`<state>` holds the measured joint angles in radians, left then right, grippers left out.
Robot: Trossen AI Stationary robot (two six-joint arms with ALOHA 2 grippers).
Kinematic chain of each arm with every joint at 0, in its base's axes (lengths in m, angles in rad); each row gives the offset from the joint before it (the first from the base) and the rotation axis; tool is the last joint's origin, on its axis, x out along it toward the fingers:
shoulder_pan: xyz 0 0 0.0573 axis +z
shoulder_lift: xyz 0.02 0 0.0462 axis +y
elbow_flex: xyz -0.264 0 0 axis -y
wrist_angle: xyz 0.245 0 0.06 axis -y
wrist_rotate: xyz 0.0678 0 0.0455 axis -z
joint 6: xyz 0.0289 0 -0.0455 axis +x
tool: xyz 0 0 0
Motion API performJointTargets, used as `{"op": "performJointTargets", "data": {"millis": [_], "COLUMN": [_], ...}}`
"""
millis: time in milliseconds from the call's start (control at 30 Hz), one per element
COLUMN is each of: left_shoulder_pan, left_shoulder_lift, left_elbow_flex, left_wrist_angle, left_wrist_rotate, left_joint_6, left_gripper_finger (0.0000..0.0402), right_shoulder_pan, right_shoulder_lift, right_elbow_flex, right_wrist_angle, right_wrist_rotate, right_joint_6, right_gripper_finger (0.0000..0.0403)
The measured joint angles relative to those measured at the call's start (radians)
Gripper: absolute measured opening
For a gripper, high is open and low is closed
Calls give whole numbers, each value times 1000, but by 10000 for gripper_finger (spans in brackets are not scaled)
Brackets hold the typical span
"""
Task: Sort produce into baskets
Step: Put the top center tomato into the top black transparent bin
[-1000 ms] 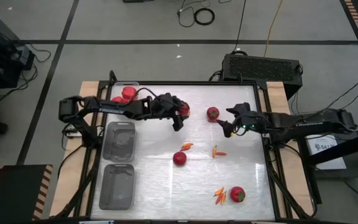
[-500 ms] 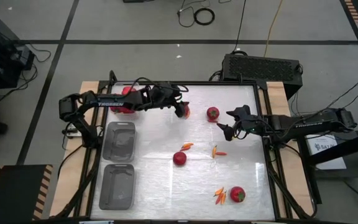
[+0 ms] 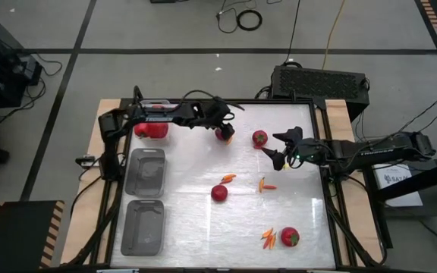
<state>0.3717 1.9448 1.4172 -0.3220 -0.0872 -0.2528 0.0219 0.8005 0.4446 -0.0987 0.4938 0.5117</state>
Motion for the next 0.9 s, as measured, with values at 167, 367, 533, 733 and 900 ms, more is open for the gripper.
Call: {"op": "performJointTargets", "data": {"millis": [167, 367, 533, 733, 900], "left_shoulder_pan": [3, -7, -23, -31, -33], "left_shoulder_lift": [14, 14, 14, 14, 14], "left_elbow_flex": [-1, -2, -2, -2, -2], "left_wrist_angle": [-28, -21, -15, 40, 43], "left_wrist_rotate": [-22, -21, -25, -24, -26], "left_joint_6": [23, 129, 184, 190, 210], "left_gripper_finger": [308, 308, 308, 308, 310], "right_shoulder_pan": [0, 0, 0, 0, 0], "right_shoulder_lift": [0, 0, 0, 0, 0], "right_elbow_flex": [0, 0, 0, 0, 0], "right_wrist_angle": [12, 13, 13, 13, 13], "right_wrist_rotate": [3, 3, 3, 3, 3], "right_joint_6": [-4, -7, -8, -7, -8], "right_gripper_finger": [393, 393, 393, 393, 393]}}
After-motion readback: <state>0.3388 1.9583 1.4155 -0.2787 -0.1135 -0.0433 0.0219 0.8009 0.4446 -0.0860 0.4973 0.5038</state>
